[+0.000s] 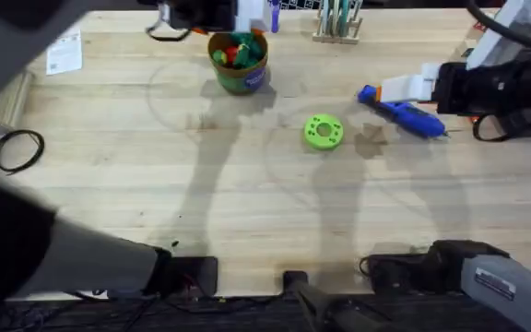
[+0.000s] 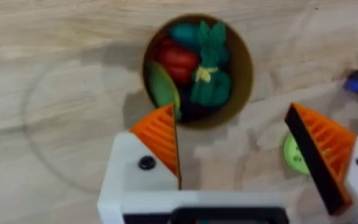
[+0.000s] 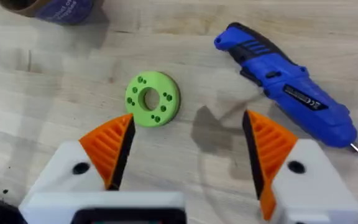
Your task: Pick up the gripper from the table and insert it into the empty holder that is missing its gripper. Then pick up a screw, insert it into the mounting hole, and use the screwdriver to tighten it. Finally, clean up the table by picking up the vegetable and placing it into the bucket.
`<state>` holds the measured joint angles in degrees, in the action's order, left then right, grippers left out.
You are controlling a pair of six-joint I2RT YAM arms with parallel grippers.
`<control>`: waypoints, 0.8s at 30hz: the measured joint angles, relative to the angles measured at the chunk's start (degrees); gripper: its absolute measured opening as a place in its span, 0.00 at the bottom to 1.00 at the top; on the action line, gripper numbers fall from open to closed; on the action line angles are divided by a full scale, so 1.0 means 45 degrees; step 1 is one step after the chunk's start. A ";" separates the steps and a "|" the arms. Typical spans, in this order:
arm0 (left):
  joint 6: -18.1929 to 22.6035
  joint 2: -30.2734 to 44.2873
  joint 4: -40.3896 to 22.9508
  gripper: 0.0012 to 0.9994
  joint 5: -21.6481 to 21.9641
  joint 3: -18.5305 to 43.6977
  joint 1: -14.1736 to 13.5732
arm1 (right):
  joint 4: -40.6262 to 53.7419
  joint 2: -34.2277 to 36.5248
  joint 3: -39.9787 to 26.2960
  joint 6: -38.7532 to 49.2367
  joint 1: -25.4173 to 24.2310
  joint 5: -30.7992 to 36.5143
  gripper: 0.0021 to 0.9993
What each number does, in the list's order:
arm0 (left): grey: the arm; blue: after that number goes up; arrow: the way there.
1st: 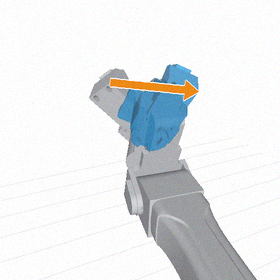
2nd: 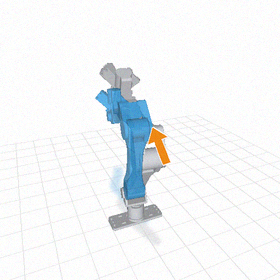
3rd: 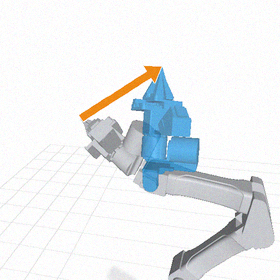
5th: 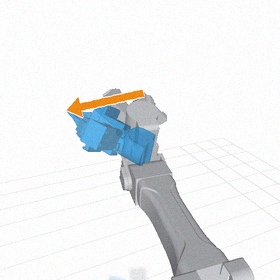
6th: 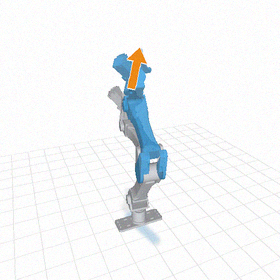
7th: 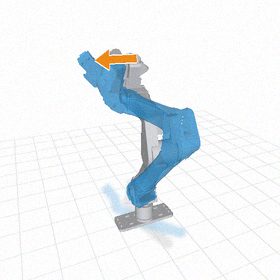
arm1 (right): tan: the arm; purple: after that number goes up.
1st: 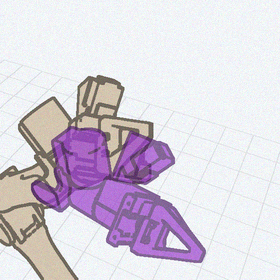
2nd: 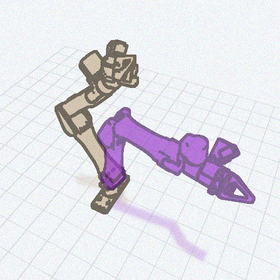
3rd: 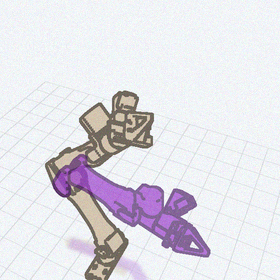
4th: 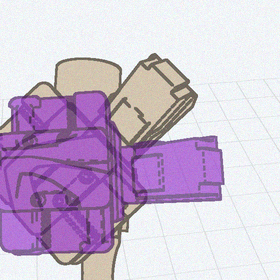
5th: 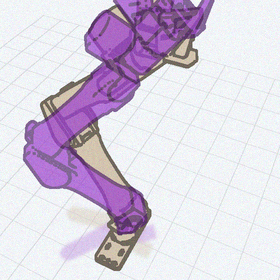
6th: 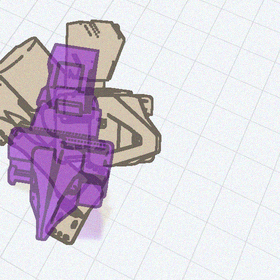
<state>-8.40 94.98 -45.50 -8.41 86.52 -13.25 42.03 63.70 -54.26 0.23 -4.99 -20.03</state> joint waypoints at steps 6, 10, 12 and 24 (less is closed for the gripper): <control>0.0339 -0.2663 -0.2826 0.99 0.0710 0.0000 0.0003 | 0.0003 0.0000 0.0000 0.0000 0.0000 -0.0001 0.99; 0.0436 -0.4255 -0.4281 0.99 0.1066 -0.0203 -0.0001 | 0.0003 0.0000 0.0000 0.0000 0.0000 -0.0003 0.99; 0.0412 -0.5171 -0.4423 0.99 0.1224 -0.0825 0.0003 | -0.0001 0.0000 0.0000 0.0000 0.0000 0.0000 0.99; -0.0065 -1.1021 -0.4389 0.99 0.2001 -0.6271 0.0000 | 0.0008 0.0000 0.0000 0.0000 0.0000 -0.0005 0.99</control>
<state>-8.69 45.39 -65.25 0.60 58.30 -13.25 42.06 63.70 -54.26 0.23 -4.99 -20.05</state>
